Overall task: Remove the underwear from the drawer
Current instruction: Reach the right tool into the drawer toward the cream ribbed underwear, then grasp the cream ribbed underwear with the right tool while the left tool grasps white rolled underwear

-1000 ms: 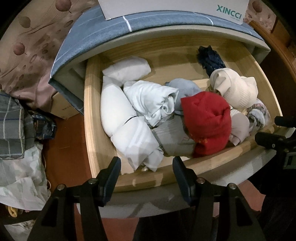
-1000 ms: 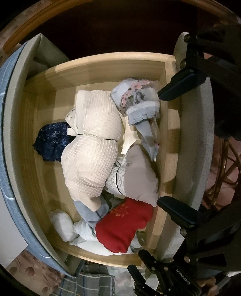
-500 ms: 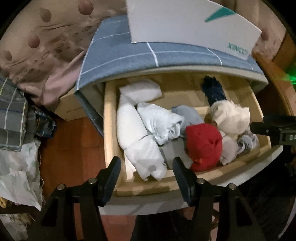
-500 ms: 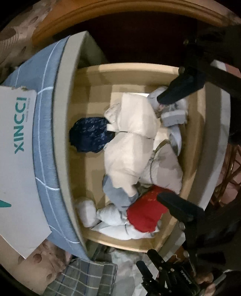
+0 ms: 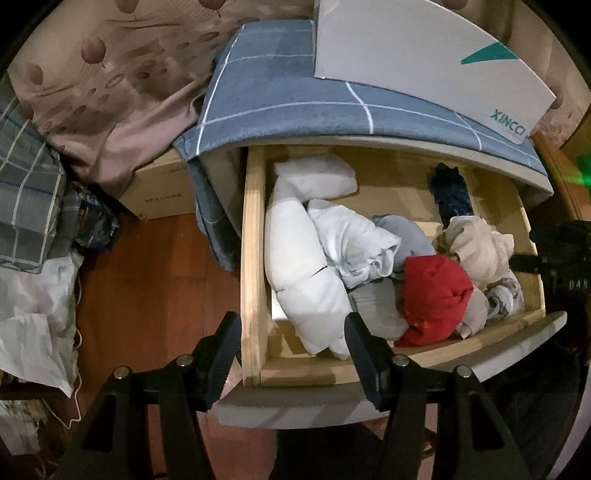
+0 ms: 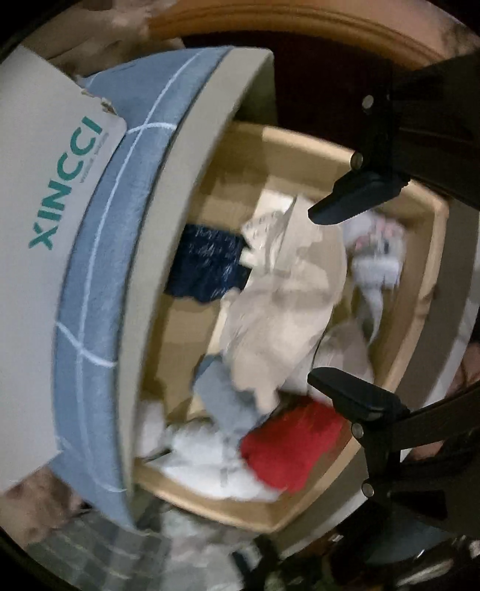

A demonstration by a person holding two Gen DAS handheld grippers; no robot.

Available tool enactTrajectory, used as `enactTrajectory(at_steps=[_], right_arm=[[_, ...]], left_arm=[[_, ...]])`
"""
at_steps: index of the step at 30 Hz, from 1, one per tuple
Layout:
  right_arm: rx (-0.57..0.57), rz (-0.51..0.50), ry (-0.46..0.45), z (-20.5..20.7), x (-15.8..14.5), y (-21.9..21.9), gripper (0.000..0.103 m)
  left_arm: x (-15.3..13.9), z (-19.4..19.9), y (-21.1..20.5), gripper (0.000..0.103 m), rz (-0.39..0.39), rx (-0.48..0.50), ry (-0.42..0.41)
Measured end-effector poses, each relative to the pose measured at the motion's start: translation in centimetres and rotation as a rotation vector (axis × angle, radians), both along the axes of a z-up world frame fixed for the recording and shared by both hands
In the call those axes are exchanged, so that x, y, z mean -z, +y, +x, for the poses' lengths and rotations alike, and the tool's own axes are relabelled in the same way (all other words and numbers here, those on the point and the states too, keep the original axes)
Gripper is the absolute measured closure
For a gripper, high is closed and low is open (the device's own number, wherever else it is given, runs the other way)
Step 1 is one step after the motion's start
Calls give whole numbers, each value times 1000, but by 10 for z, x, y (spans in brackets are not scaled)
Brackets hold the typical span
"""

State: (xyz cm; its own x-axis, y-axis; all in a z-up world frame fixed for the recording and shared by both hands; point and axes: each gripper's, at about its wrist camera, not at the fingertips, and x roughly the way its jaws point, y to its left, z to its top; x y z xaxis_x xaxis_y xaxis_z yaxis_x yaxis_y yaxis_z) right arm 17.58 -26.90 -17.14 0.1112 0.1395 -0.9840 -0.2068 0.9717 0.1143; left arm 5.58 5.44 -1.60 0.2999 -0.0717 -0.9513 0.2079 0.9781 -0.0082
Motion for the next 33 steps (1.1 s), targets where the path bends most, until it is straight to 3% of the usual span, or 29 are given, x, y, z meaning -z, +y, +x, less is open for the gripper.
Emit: enactTrajectory(at_steps=[4, 14, 22, 26, 28, 30, 33], right_arm=[[-107, -45, 20, -13, 10, 0, 26], [-401, -234, -56, -42, 31, 18, 26], [-494, -311, -100, -38, 47, 25, 24], [-480, -335, -104, -39, 54, 21, 23], [-451, -349, -102, -35, 57, 16, 27], [-407, -312, -84, -35, 58, 8, 39], [-273, -202, -47, -31, 55, -13, 43]], left_arm=[[7, 3, -1, 43, -2, -1, 20], [17, 8, 1, 43, 5, -17, 58], [24, 11, 3, 43, -1, -34, 82], [29, 15, 2, 43, -8, -43, 98], [31, 15, 0, 43, -13, -48, 105], [32, 15, -2, 43, -12, -45, 107], [33, 16, -4, 43, -5, -46, 106]])
